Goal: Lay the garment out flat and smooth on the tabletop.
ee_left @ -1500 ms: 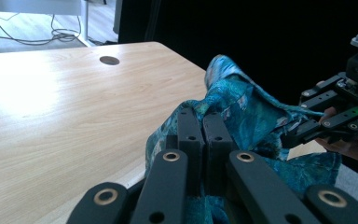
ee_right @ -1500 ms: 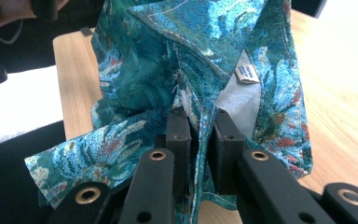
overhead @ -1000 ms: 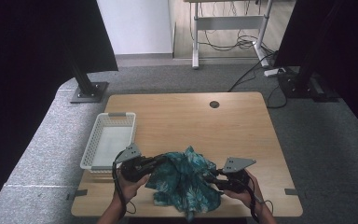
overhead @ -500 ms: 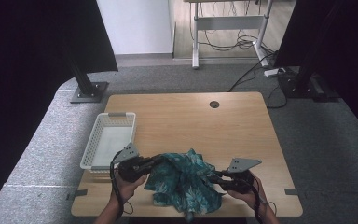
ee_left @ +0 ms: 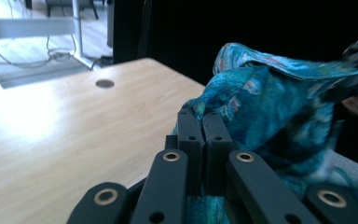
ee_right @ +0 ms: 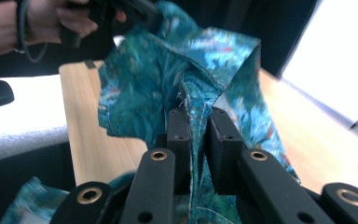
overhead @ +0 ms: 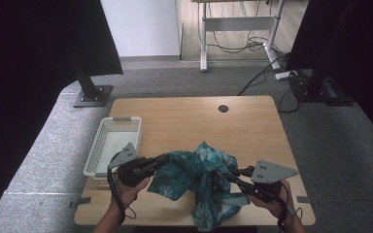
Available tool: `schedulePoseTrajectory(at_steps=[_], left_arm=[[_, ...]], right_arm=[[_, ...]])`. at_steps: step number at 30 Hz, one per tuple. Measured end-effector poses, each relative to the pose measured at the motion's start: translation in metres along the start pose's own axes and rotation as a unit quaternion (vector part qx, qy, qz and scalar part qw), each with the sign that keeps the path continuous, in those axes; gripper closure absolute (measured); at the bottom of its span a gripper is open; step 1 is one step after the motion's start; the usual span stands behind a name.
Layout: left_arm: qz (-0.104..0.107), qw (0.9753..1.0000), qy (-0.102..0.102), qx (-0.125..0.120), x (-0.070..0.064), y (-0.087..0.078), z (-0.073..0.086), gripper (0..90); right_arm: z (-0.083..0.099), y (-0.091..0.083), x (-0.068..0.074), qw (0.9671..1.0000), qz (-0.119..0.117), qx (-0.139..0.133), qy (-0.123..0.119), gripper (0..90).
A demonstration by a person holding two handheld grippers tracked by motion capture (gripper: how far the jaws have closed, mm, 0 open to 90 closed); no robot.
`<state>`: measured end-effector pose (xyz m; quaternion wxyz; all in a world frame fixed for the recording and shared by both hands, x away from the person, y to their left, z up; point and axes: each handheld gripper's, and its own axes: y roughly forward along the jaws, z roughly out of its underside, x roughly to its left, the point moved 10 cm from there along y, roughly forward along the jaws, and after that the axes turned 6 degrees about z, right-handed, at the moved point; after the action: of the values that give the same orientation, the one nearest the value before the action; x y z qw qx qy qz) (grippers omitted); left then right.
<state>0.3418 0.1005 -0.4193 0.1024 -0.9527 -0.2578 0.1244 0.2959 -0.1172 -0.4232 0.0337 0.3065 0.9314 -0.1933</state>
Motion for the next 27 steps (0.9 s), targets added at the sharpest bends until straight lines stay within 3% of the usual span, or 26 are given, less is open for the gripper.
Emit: schedulePoseTrajectory(at_steps=[4,7,17,27], left_arm=[[-0.002,0.9999,0.006,-0.013,-0.002,-0.009,-0.011,87.1],[-0.006,0.9999,0.004,-0.014,0.000,-0.012,-0.010,87.1],[-0.011,0.9999,-0.011,0.006,0.012,-0.006,0.010,87.2],[-0.009,0.9998,-0.012,0.012,0.010,-0.001,0.012,87.1]], right_arm=[[-0.036,-0.015,0.008,0.9991,0.008,-0.019,-0.036,80.2],[-0.045,-0.015,0.013,0.9986,0.007,-0.021,-0.048,80.2],[-0.006,0.022,0.006,0.9999,-0.004,0.014,-0.003,79.8],[0.003,0.018,-0.001,0.9998,0.004,0.008,0.018,79.4]])
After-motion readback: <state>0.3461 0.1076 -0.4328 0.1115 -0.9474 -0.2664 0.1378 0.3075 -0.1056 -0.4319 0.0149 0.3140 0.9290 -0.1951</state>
